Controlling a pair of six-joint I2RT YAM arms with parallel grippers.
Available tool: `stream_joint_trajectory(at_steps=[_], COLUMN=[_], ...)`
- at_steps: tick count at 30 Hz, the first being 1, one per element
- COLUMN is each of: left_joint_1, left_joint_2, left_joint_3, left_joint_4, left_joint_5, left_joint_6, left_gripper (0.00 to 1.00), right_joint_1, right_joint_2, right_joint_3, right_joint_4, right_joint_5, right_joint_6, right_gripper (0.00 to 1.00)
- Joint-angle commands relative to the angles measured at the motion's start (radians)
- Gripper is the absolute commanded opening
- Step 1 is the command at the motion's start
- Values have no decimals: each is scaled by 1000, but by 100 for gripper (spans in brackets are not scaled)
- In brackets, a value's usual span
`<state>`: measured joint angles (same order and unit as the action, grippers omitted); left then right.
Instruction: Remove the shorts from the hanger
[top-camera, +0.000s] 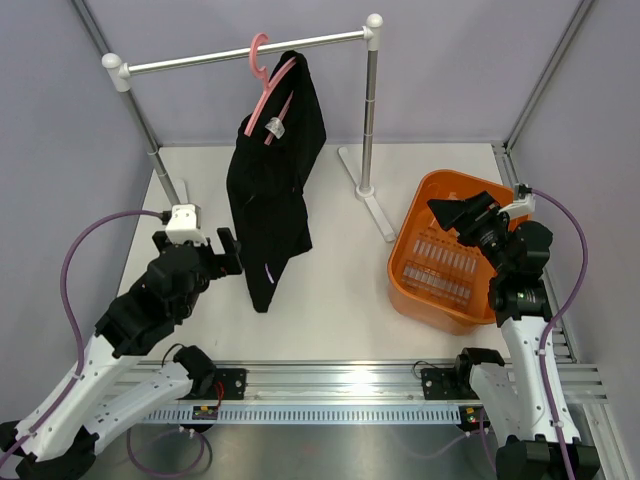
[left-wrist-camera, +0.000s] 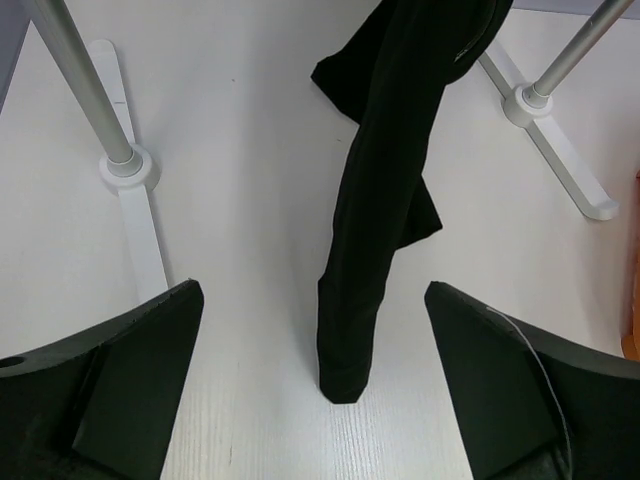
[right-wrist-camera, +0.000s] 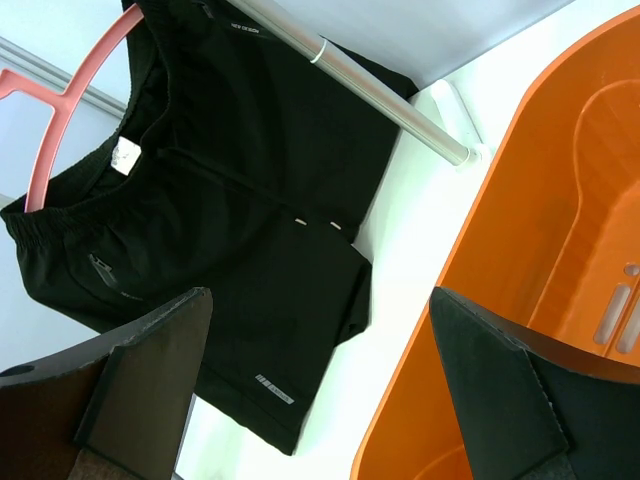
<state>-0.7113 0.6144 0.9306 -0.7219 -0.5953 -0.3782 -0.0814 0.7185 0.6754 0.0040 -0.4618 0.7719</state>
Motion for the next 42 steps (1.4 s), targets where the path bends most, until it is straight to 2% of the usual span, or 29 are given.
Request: stream_joint_trajectory(at_steps=[1,7,14,20,24,29,33,35,42], left_joint_1=[7,7,7,7,7,25,101,134,182], left_joint_2=[-19,-47,27,185,330,581,726,760,827], left_joint_3=[-3,49,255,439,560,807,993,1051,1076], left_joint_4=[24,45,104,245,282,219,139,124,134], left_joint_5=[-26,-54,-20,8,22,23,117,155,212], left_joint_6=[-2,36,110,231,304,384,384,383,383], left_gripper=[99,99,99,99,99,98,95,94,93], right_joint_1=[-4,-4,-3,-4,-4,-4,-4,-4,-4], right_joint_2=[-11,-7,-19,-16,8,53,65,71,82], right_joint_3=[24,76,92,118,138,193,214,230,234], right_joint_4=[2,-108,-122,-122,-121,-128,-134,-148,-147], right_joint_5=[6,32,17,8,18,-3,-8,-6,-8], right_joint_6=[-17,-65,-82,-83,-79,-80,-86,-97,-109], right_gripper=[100,99,100,99,99,99,100,100,99])
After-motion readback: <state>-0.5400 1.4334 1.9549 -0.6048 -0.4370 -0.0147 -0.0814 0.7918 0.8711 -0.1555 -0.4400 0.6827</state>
